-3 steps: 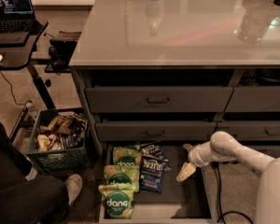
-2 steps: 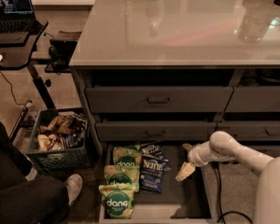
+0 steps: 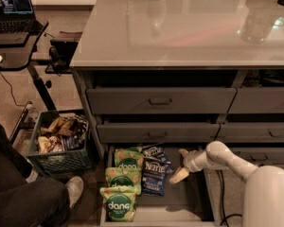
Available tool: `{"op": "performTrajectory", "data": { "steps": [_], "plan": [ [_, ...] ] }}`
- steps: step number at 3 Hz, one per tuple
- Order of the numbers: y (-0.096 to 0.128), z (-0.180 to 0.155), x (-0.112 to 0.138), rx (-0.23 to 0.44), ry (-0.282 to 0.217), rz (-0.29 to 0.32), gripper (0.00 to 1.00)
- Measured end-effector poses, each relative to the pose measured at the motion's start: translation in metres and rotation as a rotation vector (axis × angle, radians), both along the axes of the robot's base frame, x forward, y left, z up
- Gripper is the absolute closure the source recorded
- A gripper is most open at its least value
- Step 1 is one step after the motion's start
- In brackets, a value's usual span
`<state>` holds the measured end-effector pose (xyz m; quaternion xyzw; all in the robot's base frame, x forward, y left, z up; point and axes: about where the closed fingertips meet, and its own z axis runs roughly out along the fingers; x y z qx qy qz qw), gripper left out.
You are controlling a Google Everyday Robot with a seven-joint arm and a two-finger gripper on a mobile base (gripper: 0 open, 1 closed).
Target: Pick blue chip bag from bottom drawer and place on counter
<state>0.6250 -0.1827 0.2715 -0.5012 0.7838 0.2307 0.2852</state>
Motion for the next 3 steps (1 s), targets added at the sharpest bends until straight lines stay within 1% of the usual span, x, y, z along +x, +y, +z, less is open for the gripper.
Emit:
{"op": "performTrajectory", "data": {
  "steps": [1,2,3],
  "plan": [
    [0.000,0.000,0.000,0.000,0.000,0.000,0.00],
    [0.016,-0.021,0.003,0.040,0.027,0.010,0.00],
    [0.041,-0.050,0.010,0.097,0.062,0.036,0.00]
  ]
}}
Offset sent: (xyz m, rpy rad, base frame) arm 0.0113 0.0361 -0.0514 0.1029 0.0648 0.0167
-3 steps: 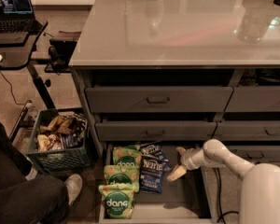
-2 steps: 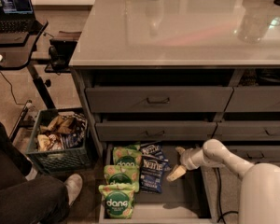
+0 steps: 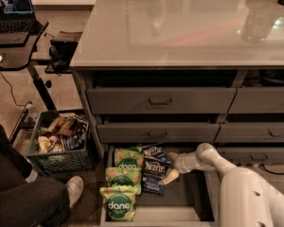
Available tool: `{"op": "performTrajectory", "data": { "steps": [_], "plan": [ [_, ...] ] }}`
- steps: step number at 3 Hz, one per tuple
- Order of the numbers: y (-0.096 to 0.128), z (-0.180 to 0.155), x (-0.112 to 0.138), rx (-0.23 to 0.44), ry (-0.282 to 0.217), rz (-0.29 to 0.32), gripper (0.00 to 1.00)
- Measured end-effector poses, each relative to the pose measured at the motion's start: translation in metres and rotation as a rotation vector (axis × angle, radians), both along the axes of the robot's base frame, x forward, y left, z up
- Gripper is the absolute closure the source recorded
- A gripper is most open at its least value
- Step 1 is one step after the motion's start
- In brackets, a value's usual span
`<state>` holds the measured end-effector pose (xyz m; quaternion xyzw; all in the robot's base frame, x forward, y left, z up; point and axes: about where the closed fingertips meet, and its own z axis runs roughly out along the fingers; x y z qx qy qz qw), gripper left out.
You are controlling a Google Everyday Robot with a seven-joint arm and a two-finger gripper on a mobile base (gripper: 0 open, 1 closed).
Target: Pick blue chip bag from bottom drawer and place on counter
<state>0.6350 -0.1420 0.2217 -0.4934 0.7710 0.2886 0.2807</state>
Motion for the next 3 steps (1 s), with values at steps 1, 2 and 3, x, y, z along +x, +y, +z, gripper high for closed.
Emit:
{"op": "performTrajectory", "data": {
  "steps": [1,2,3],
  "plan": [
    [0.016,-0.021,0.008,0.029,0.007,0.018,0.00],
    [0.025,-0.034,0.013,0.043,0.002,0.025,0.19],
    [0.033,-0.042,0.017,0.057,0.000,0.026,0.42]
  ]
}}
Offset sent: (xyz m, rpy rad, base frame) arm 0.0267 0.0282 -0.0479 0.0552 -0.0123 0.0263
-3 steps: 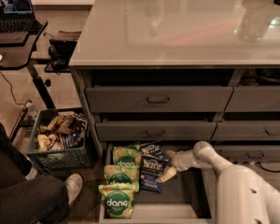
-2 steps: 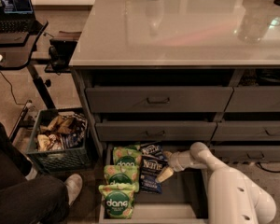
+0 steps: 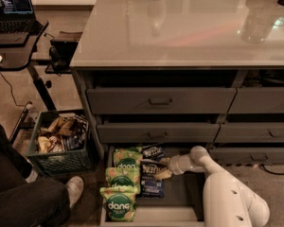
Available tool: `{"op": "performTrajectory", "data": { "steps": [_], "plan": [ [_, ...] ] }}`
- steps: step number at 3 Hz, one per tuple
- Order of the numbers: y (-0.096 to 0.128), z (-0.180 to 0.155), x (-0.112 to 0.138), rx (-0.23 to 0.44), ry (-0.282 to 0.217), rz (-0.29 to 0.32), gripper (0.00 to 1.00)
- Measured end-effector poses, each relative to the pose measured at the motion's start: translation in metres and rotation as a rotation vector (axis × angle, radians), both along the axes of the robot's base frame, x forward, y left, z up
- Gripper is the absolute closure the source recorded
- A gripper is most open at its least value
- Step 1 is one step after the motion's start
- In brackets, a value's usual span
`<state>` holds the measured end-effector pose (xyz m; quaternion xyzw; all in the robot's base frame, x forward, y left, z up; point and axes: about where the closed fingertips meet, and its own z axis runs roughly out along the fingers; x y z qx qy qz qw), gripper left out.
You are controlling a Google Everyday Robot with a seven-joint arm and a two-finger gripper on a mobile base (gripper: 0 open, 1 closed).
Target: Pick blue chip bag from bottom drawer and place on counter
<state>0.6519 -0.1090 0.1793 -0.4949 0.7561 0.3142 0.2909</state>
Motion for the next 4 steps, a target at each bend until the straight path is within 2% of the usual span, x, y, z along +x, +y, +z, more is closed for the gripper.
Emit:
{"op": "performTrajectory", "data": {
  "steps": [2,3,4],
  "plan": [
    [0.0040,-0.0051,0.0027,0.016,0.001,-0.017,0.89],
    [0.0040,-0.0051,0.0026,0.016,0.001,-0.017,1.00],
    [0.0050,-0.0051,-0.0010,0.026,0.010,-0.013,1.00]
  ]
}}
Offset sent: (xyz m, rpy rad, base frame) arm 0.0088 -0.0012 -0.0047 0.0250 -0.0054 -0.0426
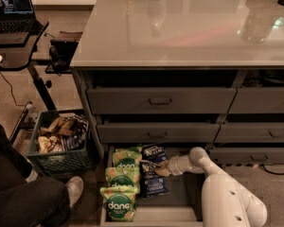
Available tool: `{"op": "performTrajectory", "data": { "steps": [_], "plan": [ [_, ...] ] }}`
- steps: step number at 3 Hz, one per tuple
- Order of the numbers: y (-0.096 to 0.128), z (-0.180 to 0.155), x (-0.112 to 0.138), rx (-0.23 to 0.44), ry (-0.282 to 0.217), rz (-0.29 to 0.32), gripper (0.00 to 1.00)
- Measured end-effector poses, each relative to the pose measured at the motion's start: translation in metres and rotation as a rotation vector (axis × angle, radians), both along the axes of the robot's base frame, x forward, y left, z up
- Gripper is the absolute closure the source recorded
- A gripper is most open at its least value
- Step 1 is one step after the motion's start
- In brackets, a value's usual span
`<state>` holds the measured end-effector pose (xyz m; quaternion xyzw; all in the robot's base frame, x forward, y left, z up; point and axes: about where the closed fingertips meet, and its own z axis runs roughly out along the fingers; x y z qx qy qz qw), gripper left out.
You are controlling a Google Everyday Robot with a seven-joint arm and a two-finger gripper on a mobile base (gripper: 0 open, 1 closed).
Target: Pick blue chip bag from bottom drawer and place on counter
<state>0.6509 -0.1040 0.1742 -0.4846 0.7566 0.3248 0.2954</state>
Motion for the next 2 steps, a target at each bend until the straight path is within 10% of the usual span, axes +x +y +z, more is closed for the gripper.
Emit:
{"op": "performTrajectory", "data": {
  "steps": [2],
  "plan": [
    [-0.029,0.082,-0.023,0.044,-0.063,-0.004,1.00]
  ]
}}
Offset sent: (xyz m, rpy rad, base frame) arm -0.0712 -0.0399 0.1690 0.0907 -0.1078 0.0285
